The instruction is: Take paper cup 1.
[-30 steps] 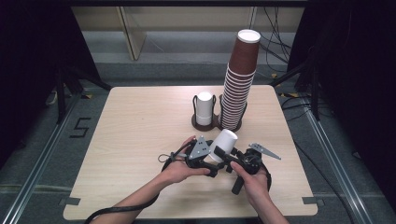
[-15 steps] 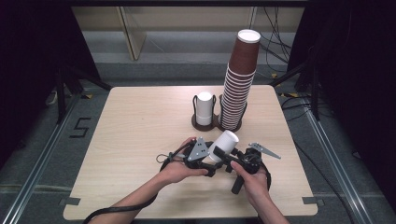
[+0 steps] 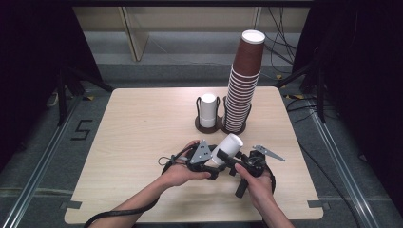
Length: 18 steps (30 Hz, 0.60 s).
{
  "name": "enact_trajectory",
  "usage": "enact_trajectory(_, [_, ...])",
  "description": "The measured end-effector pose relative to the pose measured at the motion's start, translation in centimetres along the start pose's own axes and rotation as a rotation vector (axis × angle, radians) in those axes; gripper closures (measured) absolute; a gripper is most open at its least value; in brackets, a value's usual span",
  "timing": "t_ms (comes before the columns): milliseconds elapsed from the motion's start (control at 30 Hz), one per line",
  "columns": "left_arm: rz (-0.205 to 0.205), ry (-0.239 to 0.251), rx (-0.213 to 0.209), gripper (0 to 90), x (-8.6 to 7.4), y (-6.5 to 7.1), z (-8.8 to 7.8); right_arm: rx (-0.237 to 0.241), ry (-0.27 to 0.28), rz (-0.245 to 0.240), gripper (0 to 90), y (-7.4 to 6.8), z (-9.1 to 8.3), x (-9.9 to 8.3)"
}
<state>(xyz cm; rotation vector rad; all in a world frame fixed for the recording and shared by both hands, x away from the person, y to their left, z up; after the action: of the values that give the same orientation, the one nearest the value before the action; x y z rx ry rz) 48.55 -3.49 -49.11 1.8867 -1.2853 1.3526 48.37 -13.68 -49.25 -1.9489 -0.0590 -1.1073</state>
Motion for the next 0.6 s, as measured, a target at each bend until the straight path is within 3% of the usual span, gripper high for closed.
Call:
enact_trajectory(367, [0.014,-0.005,-0.007,29.2,-0.01,0.09,-0.24,0.004,0.002,0.018,15.5,-0.24,-0.04,0.11])
enact_trajectory(567, [0.020,-0.015,-0.002,29.2,-0.12,-0.17,-0.49,0.009,0.006,-0.013,14.6,-0.19,-0.03,0.26])
enact_trajectory(600, [0.020,-0.013,-0.006,29.2,-0.10,-0.20,-0.53,0.013,-0.002,0.006,14.4,-0.38,-0.09,0.21])
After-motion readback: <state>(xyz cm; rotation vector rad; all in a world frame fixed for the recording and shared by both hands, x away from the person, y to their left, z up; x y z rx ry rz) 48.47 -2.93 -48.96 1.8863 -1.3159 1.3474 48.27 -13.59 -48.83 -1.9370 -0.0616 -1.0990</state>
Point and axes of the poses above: each handheld gripper's, and its own axes: z roughly forward along the jaws, x roughly out of its top, y roughly to its right, the point moved 7 cm from there along z, roughly forward along the jaws, and after that the axes turned 3 degrees about z, right-handed, at the moved point
